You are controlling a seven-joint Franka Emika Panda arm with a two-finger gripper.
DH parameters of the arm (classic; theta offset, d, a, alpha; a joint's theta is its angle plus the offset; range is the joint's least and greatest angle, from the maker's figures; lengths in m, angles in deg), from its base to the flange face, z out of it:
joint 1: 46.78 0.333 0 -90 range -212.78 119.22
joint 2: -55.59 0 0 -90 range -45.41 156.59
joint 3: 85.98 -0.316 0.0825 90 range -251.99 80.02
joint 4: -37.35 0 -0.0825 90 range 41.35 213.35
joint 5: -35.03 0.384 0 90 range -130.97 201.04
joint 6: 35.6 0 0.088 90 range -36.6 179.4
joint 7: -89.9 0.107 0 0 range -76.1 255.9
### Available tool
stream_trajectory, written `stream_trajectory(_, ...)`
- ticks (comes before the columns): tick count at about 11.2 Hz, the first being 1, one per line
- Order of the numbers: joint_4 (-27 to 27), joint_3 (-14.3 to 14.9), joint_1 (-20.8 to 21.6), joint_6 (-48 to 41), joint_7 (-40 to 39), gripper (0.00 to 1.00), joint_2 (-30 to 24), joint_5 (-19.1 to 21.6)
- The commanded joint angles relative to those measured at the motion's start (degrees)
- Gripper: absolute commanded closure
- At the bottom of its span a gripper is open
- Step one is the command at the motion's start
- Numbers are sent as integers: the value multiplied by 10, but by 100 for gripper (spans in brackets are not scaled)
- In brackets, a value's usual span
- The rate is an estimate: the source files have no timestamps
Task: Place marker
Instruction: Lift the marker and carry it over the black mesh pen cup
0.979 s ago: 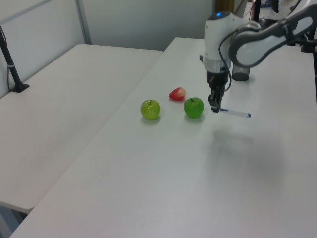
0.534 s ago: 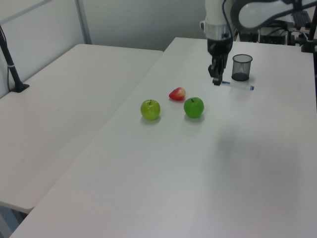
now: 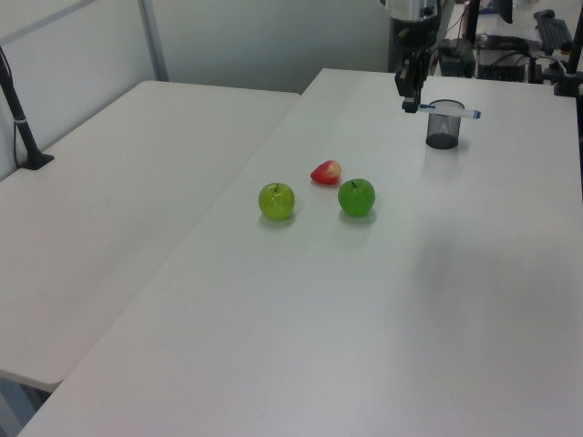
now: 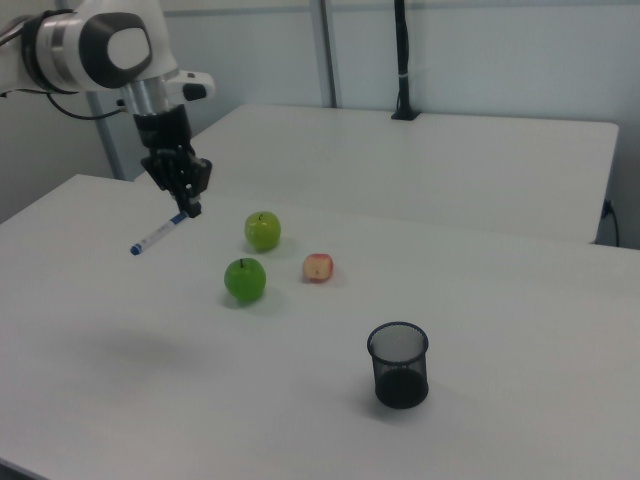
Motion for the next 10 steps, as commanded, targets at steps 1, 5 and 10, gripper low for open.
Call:
stream_trajectory(1,-5,70,-9,-5,-93,92,5,3)
stream_trajectory(5,0,97,-87,68,-167,92,18,11)
stream_trajectory(10,14,98,-164,192,-196,91,46,31)
